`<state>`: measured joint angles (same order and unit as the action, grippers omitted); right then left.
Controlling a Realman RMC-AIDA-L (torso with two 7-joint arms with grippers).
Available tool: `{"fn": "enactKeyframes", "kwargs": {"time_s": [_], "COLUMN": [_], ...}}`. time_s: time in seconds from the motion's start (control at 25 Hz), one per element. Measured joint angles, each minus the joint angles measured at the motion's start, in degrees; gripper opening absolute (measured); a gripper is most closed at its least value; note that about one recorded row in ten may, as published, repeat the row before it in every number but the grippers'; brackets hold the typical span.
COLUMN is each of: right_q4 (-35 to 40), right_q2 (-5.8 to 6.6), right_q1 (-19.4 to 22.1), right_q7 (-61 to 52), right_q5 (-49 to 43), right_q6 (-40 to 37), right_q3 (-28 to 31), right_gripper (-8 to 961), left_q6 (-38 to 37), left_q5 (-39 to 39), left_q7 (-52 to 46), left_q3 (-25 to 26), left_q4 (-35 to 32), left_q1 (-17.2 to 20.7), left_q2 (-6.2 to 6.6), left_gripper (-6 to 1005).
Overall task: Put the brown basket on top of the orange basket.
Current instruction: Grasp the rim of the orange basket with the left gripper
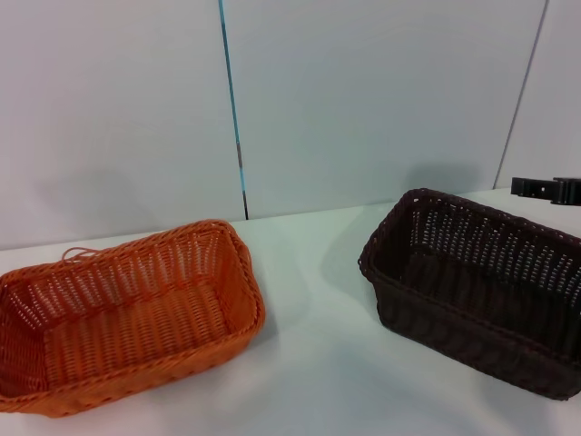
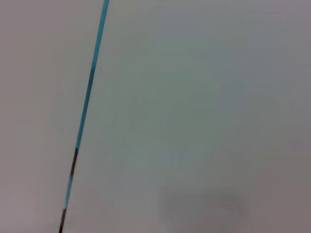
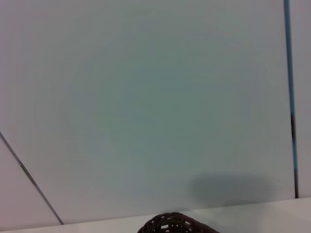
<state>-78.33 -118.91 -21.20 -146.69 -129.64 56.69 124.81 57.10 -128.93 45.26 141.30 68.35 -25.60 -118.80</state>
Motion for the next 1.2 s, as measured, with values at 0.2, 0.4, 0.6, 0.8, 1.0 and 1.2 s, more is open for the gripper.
{"fn": "enactKeyframes", "kwargs": {"time_s": [0.2, 0.4, 0.6, 0.8, 1.0, 1.2], "right_q4": [0.02, 0.06, 0.22, 0.37, 0.47, 0.54], "right_q2": [0.0, 0.0, 0.0, 0.05, 0.16, 0.18], "right_q1": [-0.09, -0.23, -0.49, -0.57, -0.7, -0.76], "right_q7": [0.0, 0.0, 0.0, 0.0, 0.02, 0.06], "right_q5": [0.0, 0.0, 0.0, 0.0, -0.04, -0.29], "right_q6": [0.0, 0.01, 0.2, 0.17, 0.07, -0.01], "right_q3": [-0.01, -0.15, -0.15, -0.14, -0.06, 0.09], "right_gripper": [793, 793, 793, 793, 794, 794], "left_q6": [1.83, 5.09, 7.29, 7.7, 7.82, 7.06], "left_q5": [-4.59, -10.24, -15.21, -16.54, -16.63, -16.68], "left_q7": [-2.93, -5.84, -9.39, -11.97, -12.2, -12.08], "left_q3": [0.01, 0.06, 0.06, 0.29, 0.56, 0.18], "left_q4": [0.51, 1.02, 1.03, 0.0, -2.12, -5.44], "left_q1": [-1.5, -3.48, -5.05, -5.12, -4.7, -4.59], "left_q2": [0.76, 1.7, 2.41, 2.71, 2.8, 2.84], "left_gripper": [802, 802, 801, 800, 799, 798]}}
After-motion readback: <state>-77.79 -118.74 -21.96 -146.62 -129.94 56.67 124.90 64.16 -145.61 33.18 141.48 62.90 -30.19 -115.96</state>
